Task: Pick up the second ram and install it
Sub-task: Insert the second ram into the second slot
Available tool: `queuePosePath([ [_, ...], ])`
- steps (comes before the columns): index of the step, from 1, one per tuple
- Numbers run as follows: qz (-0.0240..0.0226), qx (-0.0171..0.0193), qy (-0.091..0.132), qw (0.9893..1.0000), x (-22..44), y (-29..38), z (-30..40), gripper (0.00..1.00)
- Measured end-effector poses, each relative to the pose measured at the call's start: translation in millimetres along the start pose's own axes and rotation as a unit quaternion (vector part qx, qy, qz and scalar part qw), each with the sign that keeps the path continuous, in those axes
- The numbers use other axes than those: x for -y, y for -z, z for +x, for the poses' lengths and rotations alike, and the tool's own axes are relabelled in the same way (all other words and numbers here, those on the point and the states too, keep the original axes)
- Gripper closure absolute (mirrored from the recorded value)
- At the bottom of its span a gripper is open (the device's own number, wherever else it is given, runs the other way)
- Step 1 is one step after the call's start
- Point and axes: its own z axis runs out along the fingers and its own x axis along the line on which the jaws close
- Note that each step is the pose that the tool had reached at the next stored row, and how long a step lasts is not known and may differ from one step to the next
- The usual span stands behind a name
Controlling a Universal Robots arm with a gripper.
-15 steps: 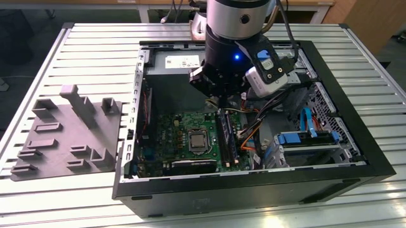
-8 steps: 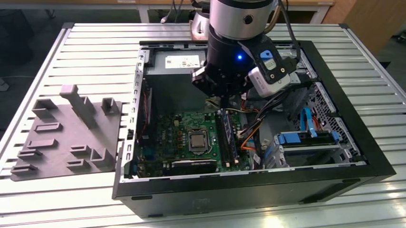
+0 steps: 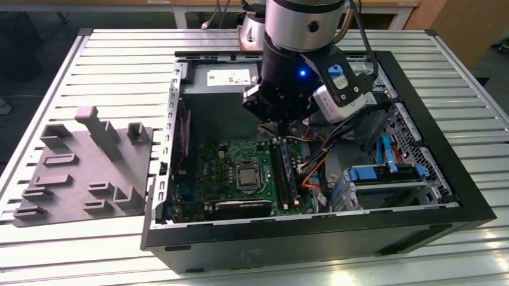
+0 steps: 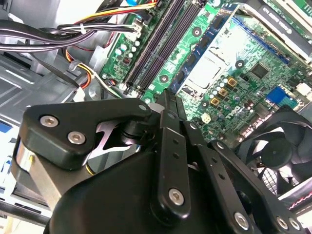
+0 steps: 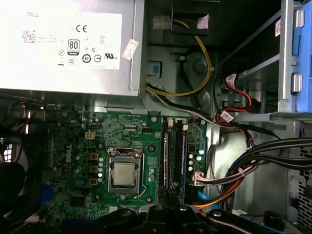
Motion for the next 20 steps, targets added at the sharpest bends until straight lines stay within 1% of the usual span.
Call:
queuePosePath([
  [9,0.0,0.0,0.0,1.0,0.2,-6.7,-0.1,0.89],
  [20,0.0001,0.0,0.0,1.0,0.4,-11.5,0.0,0.89],
])
